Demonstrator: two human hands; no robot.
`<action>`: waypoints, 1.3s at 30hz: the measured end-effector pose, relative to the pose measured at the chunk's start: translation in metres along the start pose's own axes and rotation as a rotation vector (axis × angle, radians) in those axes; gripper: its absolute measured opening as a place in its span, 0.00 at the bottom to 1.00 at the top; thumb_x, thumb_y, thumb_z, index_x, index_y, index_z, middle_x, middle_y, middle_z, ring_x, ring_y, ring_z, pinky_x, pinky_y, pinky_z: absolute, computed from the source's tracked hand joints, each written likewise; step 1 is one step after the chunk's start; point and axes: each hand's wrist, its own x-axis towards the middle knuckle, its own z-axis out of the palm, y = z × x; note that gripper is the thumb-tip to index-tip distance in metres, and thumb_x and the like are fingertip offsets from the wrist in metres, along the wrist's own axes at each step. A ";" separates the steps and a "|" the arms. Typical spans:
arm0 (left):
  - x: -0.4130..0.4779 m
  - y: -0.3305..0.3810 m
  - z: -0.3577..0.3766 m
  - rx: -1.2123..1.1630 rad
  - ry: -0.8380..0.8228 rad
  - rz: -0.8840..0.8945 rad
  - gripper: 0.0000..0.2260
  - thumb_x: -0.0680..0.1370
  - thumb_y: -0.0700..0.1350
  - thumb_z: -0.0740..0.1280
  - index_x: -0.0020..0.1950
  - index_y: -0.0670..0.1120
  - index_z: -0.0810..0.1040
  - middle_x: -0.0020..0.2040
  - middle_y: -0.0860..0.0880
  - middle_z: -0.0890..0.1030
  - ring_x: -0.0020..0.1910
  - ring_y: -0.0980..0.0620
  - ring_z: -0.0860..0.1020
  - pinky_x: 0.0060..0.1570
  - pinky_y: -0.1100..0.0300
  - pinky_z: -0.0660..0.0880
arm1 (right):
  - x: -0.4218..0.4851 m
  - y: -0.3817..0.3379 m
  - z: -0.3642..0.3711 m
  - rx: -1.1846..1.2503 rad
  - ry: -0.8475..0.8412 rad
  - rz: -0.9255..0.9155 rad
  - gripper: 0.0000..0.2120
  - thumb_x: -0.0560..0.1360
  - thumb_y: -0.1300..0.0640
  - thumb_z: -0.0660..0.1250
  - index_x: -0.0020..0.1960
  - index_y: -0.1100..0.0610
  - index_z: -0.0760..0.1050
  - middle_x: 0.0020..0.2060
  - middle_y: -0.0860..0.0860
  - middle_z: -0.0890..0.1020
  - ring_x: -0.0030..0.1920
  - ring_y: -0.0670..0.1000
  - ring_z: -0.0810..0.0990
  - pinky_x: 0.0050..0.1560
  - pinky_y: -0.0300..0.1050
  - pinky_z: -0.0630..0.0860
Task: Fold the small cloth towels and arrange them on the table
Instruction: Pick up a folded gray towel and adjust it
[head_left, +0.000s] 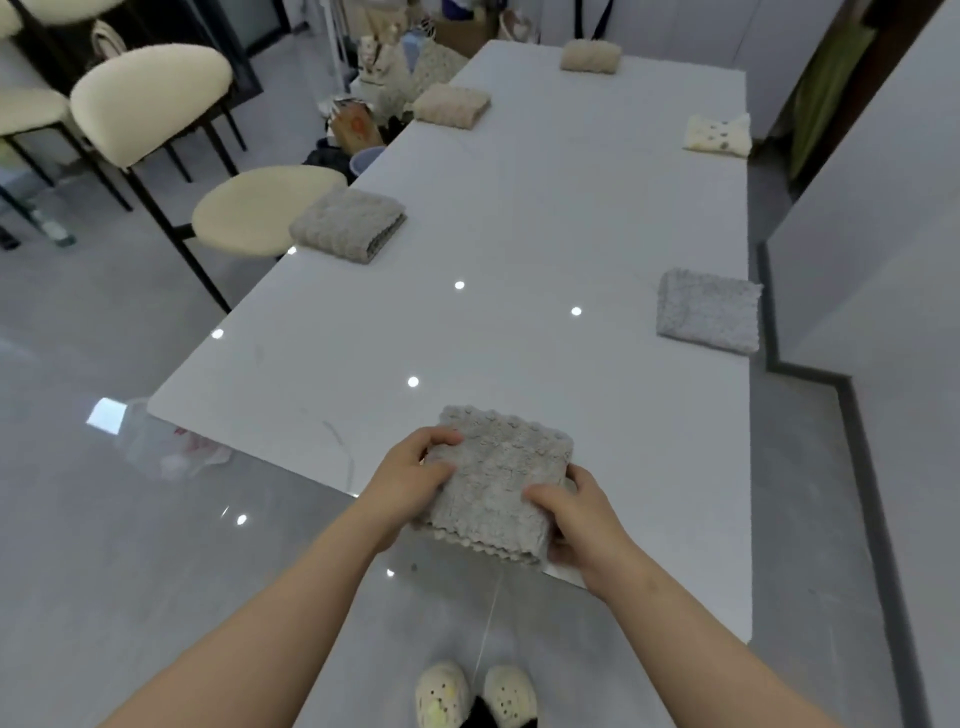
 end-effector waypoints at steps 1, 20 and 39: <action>0.002 0.002 -0.002 -0.011 -0.006 0.010 0.13 0.78 0.37 0.59 0.47 0.57 0.74 0.58 0.50 0.73 0.47 0.52 0.76 0.38 0.62 0.74 | 0.001 0.001 0.002 0.009 0.009 -0.010 0.16 0.74 0.67 0.63 0.61 0.57 0.68 0.49 0.53 0.79 0.44 0.50 0.80 0.29 0.38 0.77; 0.056 -0.007 -0.098 0.070 -0.311 0.063 0.18 0.75 0.36 0.65 0.58 0.55 0.70 0.52 0.56 0.72 0.45 0.56 0.77 0.31 0.69 0.75 | 0.029 0.009 0.094 0.000 0.283 -0.093 0.16 0.73 0.64 0.65 0.59 0.57 0.70 0.50 0.55 0.80 0.48 0.53 0.81 0.47 0.47 0.79; 0.063 -0.021 -0.117 0.535 -0.312 0.250 0.24 0.74 0.39 0.68 0.68 0.52 0.68 0.63 0.50 0.69 0.64 0.50 0.69 0.63 0.60 0.66 | 0.028 0.021 0.104 -0.314 0.498 -0.112 0.13 0.69 0.60 0.71 0.49 0.55 0.70 0.39 0.49 0.76 0.39 0.47 0.76 0.36 0.38 0.71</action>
